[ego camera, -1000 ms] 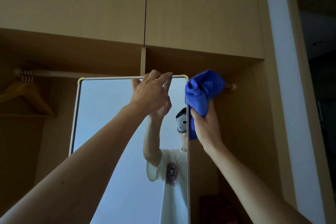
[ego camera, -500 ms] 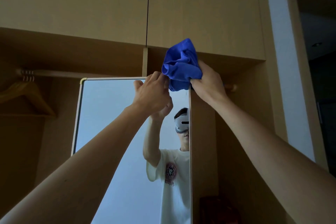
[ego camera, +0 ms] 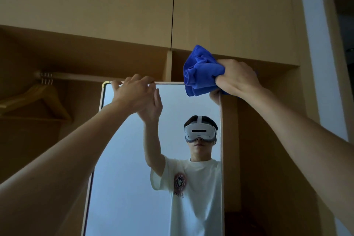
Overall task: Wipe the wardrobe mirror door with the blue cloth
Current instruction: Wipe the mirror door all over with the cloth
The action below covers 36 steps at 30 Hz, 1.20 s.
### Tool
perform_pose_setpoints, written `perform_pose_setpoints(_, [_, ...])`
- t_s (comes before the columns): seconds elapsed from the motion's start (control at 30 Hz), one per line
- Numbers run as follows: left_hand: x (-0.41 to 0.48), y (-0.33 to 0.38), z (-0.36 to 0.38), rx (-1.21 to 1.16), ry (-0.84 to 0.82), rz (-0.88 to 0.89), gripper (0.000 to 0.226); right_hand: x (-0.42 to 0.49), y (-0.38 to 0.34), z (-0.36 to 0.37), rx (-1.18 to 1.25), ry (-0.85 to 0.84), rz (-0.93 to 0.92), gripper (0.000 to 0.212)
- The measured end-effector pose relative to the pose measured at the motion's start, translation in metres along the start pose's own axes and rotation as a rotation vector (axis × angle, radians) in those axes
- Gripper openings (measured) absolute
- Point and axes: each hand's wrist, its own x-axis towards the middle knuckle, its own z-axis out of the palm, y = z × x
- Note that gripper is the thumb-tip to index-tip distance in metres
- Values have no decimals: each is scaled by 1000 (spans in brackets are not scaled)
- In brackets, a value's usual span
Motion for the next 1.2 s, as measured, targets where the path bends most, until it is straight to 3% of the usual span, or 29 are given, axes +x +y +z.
perform_pose_setpoints(0.27, [0,5,3,-27,88,33,33,13,-43,18,-229,70,-142,7])
perform_pose_setpoints(0.47, [4,-10,-3,-68,118,52,5,27,-93,35,-194,-38,-232,12])
perform_pose_setpoints(0.6, [3,-32,-6,-21,156,50,14,28,-82,30,-176,-85,-189,12])
perform_pose_setpoints(0.7, [5,-53,-10,57,168,-27,36,28,-64,21,-214,-139,-133,22])
perform_pose_setpoints(0.83, [-1,-66,-11,7,137,-94,39,29,-38,12,-280,-215,-28,35])
perform_pose_setpoints(1.03, [-1,-76,-19,-129,125,0,41,43,-48,26,-295,-218,-41,43])
perform_pose_setpoints(1.2, [0,-79,-17,-136,173,-1,39,49,-103,48,-307,-78,-150,51])
